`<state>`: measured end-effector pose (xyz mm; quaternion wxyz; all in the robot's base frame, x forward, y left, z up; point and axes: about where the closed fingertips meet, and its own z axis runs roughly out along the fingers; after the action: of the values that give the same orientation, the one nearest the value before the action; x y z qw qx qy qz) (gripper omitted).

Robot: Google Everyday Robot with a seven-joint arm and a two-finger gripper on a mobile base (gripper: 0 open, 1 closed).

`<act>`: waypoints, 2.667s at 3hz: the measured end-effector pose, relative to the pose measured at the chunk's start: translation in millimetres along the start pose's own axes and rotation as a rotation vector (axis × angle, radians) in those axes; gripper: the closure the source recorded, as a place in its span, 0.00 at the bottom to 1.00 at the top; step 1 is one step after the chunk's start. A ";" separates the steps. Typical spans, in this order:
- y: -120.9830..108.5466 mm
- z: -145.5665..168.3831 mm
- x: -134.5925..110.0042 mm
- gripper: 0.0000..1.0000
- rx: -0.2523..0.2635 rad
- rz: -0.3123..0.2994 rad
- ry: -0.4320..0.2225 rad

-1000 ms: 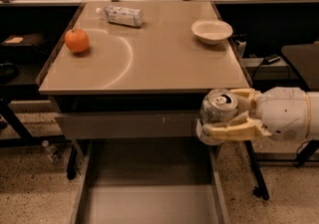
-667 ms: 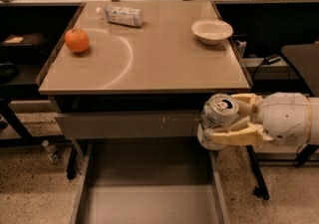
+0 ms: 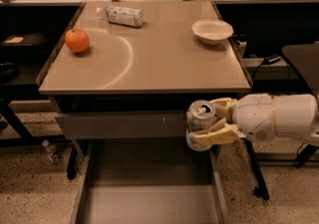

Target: Place 7up can into middle drawer

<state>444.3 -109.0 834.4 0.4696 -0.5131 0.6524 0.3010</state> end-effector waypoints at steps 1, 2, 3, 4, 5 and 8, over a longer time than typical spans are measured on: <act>-9.1 42.8 60.7 1.00 -0.009 -0.011 0.107; -15.6 75.6 116.5 1.00 -0.011 -0.066 0.218; -24.7 93.7 158.8 1.00 -0.001 -0.122 0.307; -34.0 108.9 215.9 1.00 0.053 -0.146 0.391; -34.0 108.9 215.9 1.00 0.053 -0.146 0.391; 102.4 179.9 267.1 1.00 0.033 -0.071 0.454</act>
Offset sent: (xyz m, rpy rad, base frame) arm 0.0531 0.0162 -0.2112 -0.3866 -0.0141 0.0274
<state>392.8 -25.0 511.2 0.3294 -0.5826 0.7277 0.1503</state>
